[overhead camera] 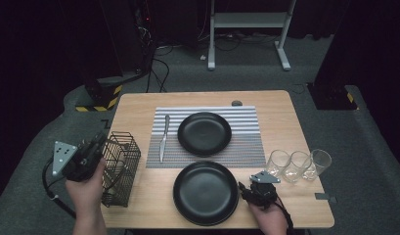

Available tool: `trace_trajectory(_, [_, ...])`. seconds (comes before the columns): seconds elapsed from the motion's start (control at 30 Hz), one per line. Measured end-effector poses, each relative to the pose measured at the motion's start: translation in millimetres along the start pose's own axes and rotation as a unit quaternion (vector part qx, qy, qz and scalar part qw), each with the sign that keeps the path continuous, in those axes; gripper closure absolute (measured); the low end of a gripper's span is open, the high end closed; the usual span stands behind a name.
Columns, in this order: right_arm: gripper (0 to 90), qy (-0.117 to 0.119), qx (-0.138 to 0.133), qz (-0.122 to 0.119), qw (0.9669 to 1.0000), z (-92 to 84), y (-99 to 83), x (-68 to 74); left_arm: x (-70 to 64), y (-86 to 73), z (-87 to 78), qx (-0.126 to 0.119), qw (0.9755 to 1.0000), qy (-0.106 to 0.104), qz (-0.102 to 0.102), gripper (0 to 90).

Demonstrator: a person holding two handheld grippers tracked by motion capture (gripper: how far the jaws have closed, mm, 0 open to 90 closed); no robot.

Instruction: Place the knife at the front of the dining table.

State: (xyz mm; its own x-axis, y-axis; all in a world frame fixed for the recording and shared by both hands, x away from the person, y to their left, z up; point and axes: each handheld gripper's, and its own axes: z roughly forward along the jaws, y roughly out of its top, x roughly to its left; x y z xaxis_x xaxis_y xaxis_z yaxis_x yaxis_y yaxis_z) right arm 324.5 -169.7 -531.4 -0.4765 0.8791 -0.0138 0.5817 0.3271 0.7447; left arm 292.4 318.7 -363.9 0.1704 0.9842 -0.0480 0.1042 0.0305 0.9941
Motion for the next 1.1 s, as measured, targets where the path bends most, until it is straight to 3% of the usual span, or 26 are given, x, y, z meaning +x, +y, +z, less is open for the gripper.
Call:
trace_trajectory(0.23, [41.7,0.000,0.000,0.000,1.0000,0.0,0.0,-0.1,-4.5,2.2,-4.2,-0.016,0.9997,0.012,0.015,86.1])
trace_trajectory(0.5, [41.6,0.000,0.000,0.000,1.0000,0.0,0.0,0.0,-5.2,2.3,-19.8,-0.046,0.9986,0.007,0.025,86.1])
trace_trajectory(0.8, [41.5,0.000,0.000,0.001,1.0000,0.0,0.0,0.0,-11.9,3.0,-28.3,-0.080,0.9965,-0.021,0.017,86.1])
trace_trajectory(1.1, [41.5,-0.001,0.000,0.000,1.0000,-0.1,0.0,0.0,-24.3,5.4,-32.7,-0.094,0.9941,-0.052,0.017,86.1])
